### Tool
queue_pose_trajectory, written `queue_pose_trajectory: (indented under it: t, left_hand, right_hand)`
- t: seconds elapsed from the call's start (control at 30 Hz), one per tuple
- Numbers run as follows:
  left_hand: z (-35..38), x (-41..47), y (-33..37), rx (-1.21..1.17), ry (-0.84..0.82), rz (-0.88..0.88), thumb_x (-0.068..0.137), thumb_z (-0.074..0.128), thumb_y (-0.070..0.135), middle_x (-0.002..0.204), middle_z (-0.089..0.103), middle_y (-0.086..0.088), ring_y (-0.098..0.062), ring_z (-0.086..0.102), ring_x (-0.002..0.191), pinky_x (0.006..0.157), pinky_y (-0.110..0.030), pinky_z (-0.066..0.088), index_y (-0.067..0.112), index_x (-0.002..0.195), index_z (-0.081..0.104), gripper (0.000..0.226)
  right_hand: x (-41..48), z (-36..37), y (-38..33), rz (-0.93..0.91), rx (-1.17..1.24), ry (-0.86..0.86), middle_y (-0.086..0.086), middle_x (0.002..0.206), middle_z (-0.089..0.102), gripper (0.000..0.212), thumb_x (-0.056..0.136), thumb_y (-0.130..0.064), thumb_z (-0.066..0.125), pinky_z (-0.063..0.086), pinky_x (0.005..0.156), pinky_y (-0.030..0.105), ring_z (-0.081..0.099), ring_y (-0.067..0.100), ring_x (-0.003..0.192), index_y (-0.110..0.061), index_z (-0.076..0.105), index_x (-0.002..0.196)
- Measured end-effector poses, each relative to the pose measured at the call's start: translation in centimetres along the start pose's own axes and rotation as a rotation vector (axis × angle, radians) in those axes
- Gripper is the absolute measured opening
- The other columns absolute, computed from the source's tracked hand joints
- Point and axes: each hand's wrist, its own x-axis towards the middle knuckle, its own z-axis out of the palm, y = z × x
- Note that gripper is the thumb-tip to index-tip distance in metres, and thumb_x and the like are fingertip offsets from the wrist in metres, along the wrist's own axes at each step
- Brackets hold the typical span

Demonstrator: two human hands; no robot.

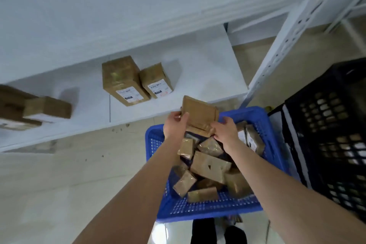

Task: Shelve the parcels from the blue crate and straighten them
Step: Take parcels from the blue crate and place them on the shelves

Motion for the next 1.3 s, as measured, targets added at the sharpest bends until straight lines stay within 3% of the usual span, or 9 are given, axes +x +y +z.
queue_pose_trajectory:
  t: [0.1,0.27,0.4,0.53,0.63,0.8,0.93,1.17,1.3]
  left_hand:
    - [-4.2,-2.8,4.7,-0.075,0.028,0.053,0.088,0.061,0.019,0.106,0.067,-0.005,-0.025,0.062,0.096,0.085,-0.034,0.049,0.011,0.113,0.059,0.026]
    - [-10.0,-8.3,9.9,-0.107,0.081,0.124,0.087,0.058,0.012,0.107,0.065,-0.003,-0.02,0.058,0.095,0.083,-0.03,0.046,0.012,0.113,0.059,0.027]
    - [-13.4,-12.8,11.6,-0.143,0.093,0.21,0.088,0.054,0.003,0.118,0.061,0.001,-0.017,0.056,0.105,0.093,-0.03,0.046,0.014,0.127,0.055,0.041]
    - [-16.3,-17.2,13.4,-0.301,0.118,0.201,0.089,0.06,0.019,0.114,0.06,0.001,-0.018,0.056,0.102,0.088,-0.037,0.049,0.014,0.124,0.054,0.036]
    - [-18.7,-19.7,14.9,-0.361,0.154,0.208,0.088,0.062,0.038,0.109,0.059,0.003,-0.018,0.056,0.101,0.09,-0.04,0.05,0.016,0.12,0.056,0.039]
    - [-22.2,-24.0,17.3,-0.467,0.158,0.268,0.087,0.059,0.052,0.103,0.061,0.003,-0.021,0.058,0.103,0.093,-0.045,0.051,0.024,0.105,0.057,0.033]
    - [-24.6,-26.5,18.8,-0.485,0.191,0.358,0.085,0.067,0.037,0.101,0.064,0.001,-0.018,0.061,0.096,0.094,-0.044,0.051,0.024,0.093,0.063,0.016]
    - [-27.3,-29.3,20.8,-0.093,0.252,0.611,0.072,0.08,0.027,0.124,0.04,0.001,-0.015,0.053,0.108,0.092,-0.026,0.046,0.029,0.126,0.051,0.062]
    - [-29.0,-30.2,21.0,0.034,0.226,0.733,0.069,0.08,0.018,0.132,0.031,0.001,-0.018,0.048,0.117,0.098,-0.027,0.045,0.028,0.138,0.04,0.08]
  right_hand:
    - [-4.8,0.1,-5.6,0.036,0.045,-0.093,0.013,0.119,0.054,0.04,0.09,-0.004,0.059,0.051,0.08,0.036,0.057,0.029,0.108,-0.015,0.047,0.126]
    - [-11.5,-0.8,-12.1,-0.03,0.045,-0.202,0.015,0.113,0.058,0.048,0.087,-0.001,0.061,0.051,0.063,0.032,0.059,0.025,0.088,-0.015,0.048,0.131]
    - [-17.2,-1.5,-15.4,-0.08,0.042,-0.337,0.011,0.123,0.054,0.052,0.087,-0.034,0.07,0.054,0.085,0.045,0.059,0.037,0.102,-0.021,0.043,0.13]
    - [-22.5,-1.6,-18.2,-0.048,0.18,-0.456,0.012,0.113,0.052,0.042,0.083,-0.055,0.065,0.053,0.085,0.051,0.053,0.037,0.109,-0.023,0.051,0.106]
    - [-25.5,-1.5,-19.7,-0.068,0.255,-0.502,0.014,0.109,0.053,0.029,0.087,-0.045,0.067,0.049,0.094,0.055,0.054,0.038,0.109,-0.022,0.052,0.097]
    - [-29.7,-1.3,-21.7,-0.107,0.364,-0.583,0.016,0.109,0.057,0.029,0.09,-0.015,0.061,0.043,0.101,0.058,0.06,0.038,0.106,-0.011,0.055,0.119]
    - [-32.1,-1.5,-22.6,-0.114,0.374,-0.638,0.016,0.115,0.053,0.027,0.09,-0.005,0.055,0.049,0.096,0.05,0.06,0.039,0.107,-0.007,0.052,0.117]
    - [-35.2,-1.0,-24.3,-0.113,0.247,-0.637,0.018,0.126,0.048,0.065,0.08,-0.062,0.064,0.052,0.092,0.051,0.06,0.049,0.104,-0.023,0.04,0.125]
    - [-36.8,-0.2,-24.4,-0.075,0.316,-0.665,0.024,0.124,0.053,0.072,0.077,-0.064,0.067,0.059,0.074,0.046,0.069,0.045,0.084,-0.019,0.046,0.129]
